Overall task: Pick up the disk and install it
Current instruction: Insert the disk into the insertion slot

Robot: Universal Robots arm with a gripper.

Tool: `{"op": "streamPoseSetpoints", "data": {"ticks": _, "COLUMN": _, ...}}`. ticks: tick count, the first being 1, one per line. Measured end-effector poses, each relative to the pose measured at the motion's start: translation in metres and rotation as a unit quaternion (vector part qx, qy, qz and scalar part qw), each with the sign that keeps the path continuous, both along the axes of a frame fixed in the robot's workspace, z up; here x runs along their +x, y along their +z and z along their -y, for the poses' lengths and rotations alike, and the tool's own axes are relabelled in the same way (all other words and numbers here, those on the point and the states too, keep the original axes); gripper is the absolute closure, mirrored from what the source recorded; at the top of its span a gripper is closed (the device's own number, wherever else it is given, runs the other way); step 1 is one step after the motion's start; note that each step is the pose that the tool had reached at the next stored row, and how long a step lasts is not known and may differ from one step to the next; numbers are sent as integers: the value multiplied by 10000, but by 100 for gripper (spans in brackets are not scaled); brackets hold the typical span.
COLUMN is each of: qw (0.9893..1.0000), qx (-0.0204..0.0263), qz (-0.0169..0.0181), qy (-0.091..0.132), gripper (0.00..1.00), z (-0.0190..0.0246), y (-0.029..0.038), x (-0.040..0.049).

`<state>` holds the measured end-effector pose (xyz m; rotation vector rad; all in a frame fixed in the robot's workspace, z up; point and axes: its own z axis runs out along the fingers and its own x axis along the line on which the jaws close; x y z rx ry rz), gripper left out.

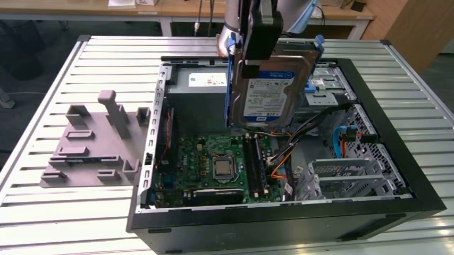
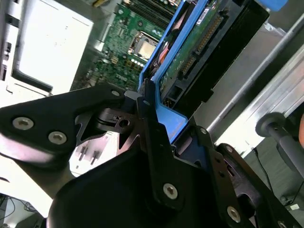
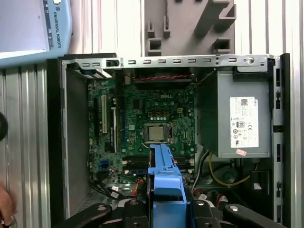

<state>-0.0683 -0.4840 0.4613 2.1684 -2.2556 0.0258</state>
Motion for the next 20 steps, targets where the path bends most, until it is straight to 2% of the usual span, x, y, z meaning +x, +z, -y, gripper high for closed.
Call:
{"op": "streamPoseSetpoints", "data": {"ticks": 5, "qw": 10000, "qx": 0, "qz": 0, "qy": 0, "gripper": 64, "z": 205, "y": -2, "x": 0}}
{"op": "streamPoseSetpoints", "data": {"ticks": 8, "qw": 10000, "qx": -2, "qz": -1, "qy": 0, "gripper": 64, "z": 287, "y": -1, "x": 0}}
{"op": "streamPoseSetpoints", "data": {"ticks": 11, "qw": 10000, "qx": 0, "qz": 0, "qy": 0, "gripper": 64, "z": 320, "y": -2, "x": 9}}
{"op": "streamPoseSetpoints", "data": {"ticks": 17, "qw": 10000, "qx": -1, "qz": -1, "qy": 0, "gripper": 64, "z": 353, "y": -2, "x": 170}}
{"op": "streamPoseSetpoints", "data": {"ticks": 20, "qw": 10000, "qx": -1, "qz": -1, "qy": 0, "gripper": 64, "z": 382, "y": -2, "x": 182}}
